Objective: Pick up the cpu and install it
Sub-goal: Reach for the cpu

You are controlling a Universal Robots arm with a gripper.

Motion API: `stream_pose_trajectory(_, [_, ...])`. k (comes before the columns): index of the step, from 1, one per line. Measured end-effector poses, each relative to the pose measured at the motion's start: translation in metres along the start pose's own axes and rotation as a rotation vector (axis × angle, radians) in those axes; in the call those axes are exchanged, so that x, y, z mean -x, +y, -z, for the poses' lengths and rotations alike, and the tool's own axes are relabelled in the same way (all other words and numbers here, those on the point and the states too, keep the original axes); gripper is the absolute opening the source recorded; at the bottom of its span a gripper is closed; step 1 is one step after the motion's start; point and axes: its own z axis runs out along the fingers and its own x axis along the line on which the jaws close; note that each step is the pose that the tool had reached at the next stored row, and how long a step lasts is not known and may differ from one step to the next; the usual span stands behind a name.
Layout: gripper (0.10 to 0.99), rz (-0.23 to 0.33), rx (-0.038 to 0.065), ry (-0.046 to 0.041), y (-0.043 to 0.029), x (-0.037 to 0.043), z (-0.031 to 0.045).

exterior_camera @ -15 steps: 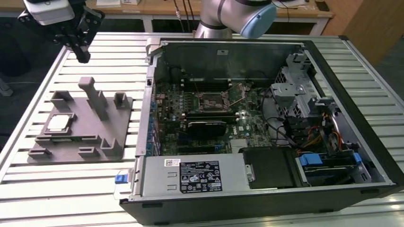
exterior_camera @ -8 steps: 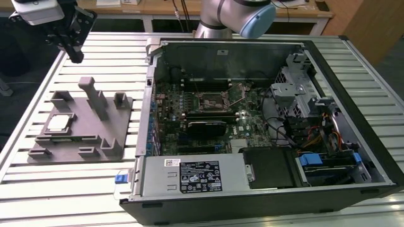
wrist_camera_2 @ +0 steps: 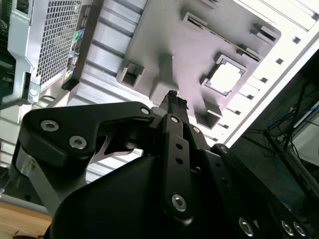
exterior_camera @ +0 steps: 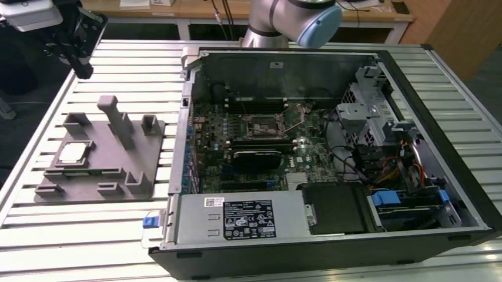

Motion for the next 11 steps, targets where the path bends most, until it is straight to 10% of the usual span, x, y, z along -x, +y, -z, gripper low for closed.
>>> stream_pose_trajectory(11, [0.106,0.000,0.000,0.0000,-0.0015,-0.0173,-0.0047])
